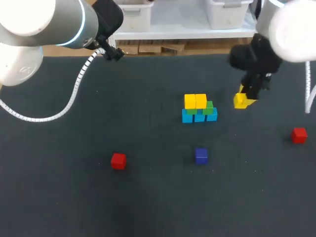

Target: Place the blue cubes, place green cubes on the blue cubes, place the yellow cubes on the green cubes, then place the red cubes on the yellow cubes, and place purple cube on the red cubes.

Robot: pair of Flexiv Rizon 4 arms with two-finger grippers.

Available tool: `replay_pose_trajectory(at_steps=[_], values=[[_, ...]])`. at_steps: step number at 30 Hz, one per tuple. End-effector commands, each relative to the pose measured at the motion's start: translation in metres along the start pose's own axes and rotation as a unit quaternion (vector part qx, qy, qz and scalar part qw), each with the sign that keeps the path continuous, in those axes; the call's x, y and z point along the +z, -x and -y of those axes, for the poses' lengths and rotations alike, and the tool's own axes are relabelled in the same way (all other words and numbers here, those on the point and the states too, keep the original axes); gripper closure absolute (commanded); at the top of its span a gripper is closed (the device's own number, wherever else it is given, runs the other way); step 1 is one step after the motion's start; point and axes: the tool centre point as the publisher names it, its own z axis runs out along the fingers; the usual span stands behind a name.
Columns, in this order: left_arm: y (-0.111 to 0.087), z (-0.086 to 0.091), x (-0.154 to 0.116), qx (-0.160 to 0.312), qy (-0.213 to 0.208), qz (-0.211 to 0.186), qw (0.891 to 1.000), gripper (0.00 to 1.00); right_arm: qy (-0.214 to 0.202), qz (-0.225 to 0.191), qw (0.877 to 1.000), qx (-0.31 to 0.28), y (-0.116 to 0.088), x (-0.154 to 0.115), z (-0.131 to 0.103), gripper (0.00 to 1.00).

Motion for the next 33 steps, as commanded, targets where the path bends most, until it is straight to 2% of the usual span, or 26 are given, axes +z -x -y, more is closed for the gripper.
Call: replay_pose_trajectory(at_steps=[1,8,15,25,33], values=[[0.001,-0.001,0.001,0.001,-0.002,0.0,1.0,0.0,0.002,-0.01,1.0,-0.017,0.016,0.006,0.003,1.0],[0.001,-0.001,0.001,0.001,-0.002,0.0,1.0,0.0,0.003,-0.01,0.999,-0.032,0.034,0.005,0.005,1.0],[0.001,-0.001,0.001,0.001,-0.002,0.0,1.0,0.0,0.03,-0.015,0.999,-0.04,0.042,0.012,0.011,1.0],[0.001,-0.001,0.001,0.001,-0.002,0.0,1.0,0.0,0.044,-0.024,0.998,-0.047,0.055,0.013,0.021,1.0],[0.001,-0.001,0.001,0.001,-0.002,0.0,1.0,0.0,0.063,-0.03,0.997,-0.021,0.059,0.016,0.029,1.0]])
